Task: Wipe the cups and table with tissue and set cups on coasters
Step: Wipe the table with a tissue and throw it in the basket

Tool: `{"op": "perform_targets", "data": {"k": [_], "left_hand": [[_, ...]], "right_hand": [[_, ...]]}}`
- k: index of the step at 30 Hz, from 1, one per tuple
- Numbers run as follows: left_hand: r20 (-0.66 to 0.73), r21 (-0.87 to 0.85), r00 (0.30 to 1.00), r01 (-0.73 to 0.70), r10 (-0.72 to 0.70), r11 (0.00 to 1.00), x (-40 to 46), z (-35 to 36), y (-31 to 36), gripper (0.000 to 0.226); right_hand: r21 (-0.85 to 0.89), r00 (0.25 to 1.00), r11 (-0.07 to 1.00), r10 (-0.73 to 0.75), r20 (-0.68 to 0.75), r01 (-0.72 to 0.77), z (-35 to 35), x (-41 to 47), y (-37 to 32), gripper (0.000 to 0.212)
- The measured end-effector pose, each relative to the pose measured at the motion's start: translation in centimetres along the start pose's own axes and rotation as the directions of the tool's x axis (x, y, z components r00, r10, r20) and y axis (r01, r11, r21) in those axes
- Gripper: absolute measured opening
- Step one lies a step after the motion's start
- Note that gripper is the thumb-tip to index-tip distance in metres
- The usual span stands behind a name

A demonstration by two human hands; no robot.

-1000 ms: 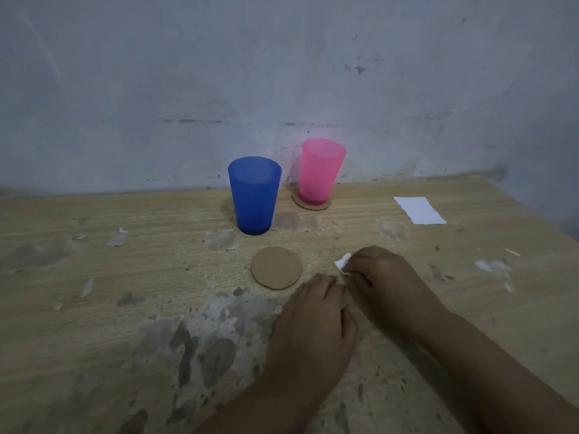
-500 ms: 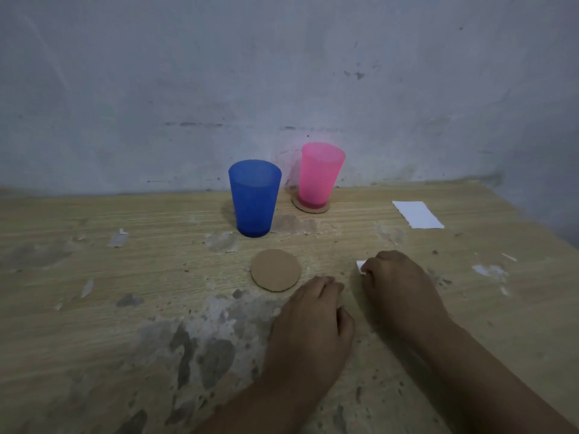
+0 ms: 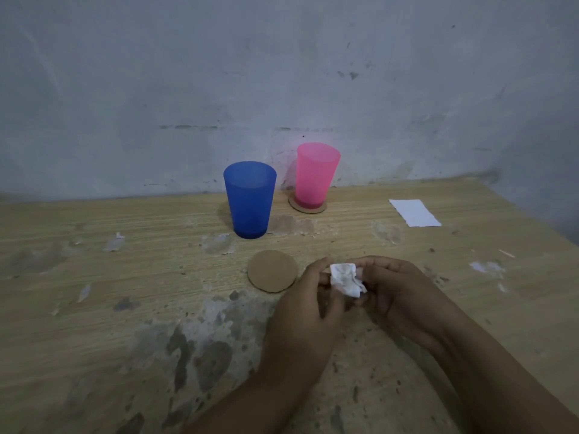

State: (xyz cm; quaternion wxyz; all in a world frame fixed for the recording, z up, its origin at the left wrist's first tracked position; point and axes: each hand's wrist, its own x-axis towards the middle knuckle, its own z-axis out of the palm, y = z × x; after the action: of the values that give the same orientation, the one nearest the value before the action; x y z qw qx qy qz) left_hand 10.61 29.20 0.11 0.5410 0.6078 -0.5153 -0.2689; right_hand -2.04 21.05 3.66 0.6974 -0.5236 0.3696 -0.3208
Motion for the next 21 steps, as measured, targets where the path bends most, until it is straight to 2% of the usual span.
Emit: {"op": "perform_targets", "data": {"k": [3,5,8,10,13,14,17,21], "left_hand": [[-0.067,-0.078,0.998,-0.017,0.012,0.997,0.2,-0.3,0.0,0.024],[-0.100,-0.100,0.995,-0.022,0.012,0.995,0.3,-0.3,-0.1,0.021],[-0.071,-0.127,0.997,-0.019,0.010,0.992,0.3,-0.4,-0.1,0.023],[-0.050,-0.109,0.998,-0.038,0.033,0.993,0.2,-0.4,-0.1,0.026],[-0.071,-0.029,0.993,-0.101,0.099,0.994,0.1,-0.7,0.1,0.034],[-0.071,-0.013,0.991,-0.117,0.116,0.993,0.1,-0.7,0.1,0.036],[-0.074,-0.020,0.989,-0.128,0.126,0.992,0.2,-0.8,0.1,0.038],[-0.116,0.017,0.985,-0.129,0.130,0.992,0.2,-0.8,0.1,0.039]], "right_hand": [[-0.043,0.995,0.999,-0.013,-0.101,0.008,0.2,0.2,0.5,0.015],[-0.247,0.975,0.965,-0.137,-0.173,0.092,0.3,0.2,0.6,0.013],[-0.542,0.917,0.813,-0.357,-0.179,0.211,1.1,-0.2,0.6,0.021],[-0.650,0.865,0.721,-0.464,-0.193,0.241,1.8,-0.6,0.9,0.026],[-0.738,0.802,0.624,-0.564,-0.197,0.257,2.6,-1.1,1.1,0.020],[-0.733,0.802,0.629,-0.563,-0.200,0.259,2.7,-1.2,1.1,0.018],[-0.605,0.863,0.757,-0.455,-0.219,0.245,2.7,-1.4,0.9,0.017],[-0.413,0.936,0.882,-0.314,-0.157,0.226,2.7,-1.5,0.4,0.023]]}}
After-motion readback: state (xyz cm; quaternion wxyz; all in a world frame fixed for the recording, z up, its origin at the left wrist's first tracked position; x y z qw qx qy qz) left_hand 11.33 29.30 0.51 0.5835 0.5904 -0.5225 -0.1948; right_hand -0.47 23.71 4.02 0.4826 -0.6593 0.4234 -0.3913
